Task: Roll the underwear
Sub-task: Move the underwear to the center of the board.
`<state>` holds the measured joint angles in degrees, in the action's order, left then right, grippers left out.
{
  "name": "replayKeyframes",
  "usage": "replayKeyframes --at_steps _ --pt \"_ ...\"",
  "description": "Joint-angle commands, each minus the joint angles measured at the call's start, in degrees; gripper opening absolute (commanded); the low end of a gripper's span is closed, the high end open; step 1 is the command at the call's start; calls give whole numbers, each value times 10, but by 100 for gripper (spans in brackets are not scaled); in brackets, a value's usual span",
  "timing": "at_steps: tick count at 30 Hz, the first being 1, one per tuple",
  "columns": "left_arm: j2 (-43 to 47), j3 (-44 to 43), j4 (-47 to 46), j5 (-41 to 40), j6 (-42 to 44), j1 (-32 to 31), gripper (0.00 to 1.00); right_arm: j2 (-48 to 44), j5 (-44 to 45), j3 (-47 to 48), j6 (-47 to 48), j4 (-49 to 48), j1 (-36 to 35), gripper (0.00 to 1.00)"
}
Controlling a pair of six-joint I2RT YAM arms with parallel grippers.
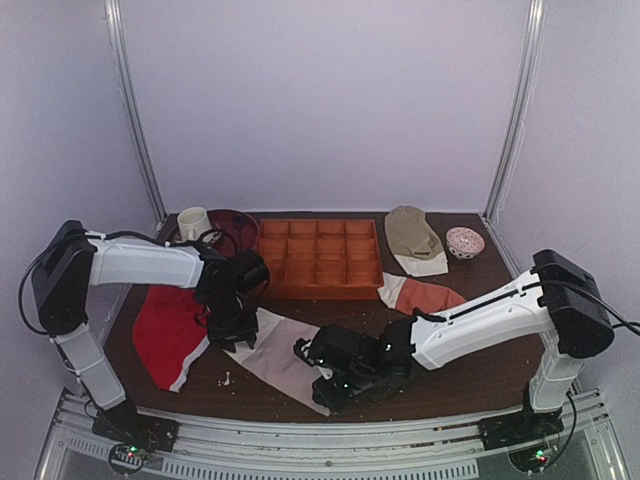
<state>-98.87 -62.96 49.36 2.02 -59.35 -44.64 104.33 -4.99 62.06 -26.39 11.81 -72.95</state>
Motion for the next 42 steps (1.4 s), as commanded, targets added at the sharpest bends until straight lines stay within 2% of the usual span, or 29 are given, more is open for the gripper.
replayKeyframes --at_steps 1,7,16,25,42 --pt "11 -76 28 -13 13 -1 41 -62 32 24 12 12 37 31" --pt "-38 -149 26 2 14 10 46 -76 -5 18 35 -19 137 42" --pt "-114 -193 5 41 5 45 54 10 -68 71 79 -35 216 43" --pt "-147 -222 21 26 15 57 56 60 -127 93 65 -69 240 44" --pt "-204 -248 43 23 0 66 59 92 -140 94 69 -90 244 46"
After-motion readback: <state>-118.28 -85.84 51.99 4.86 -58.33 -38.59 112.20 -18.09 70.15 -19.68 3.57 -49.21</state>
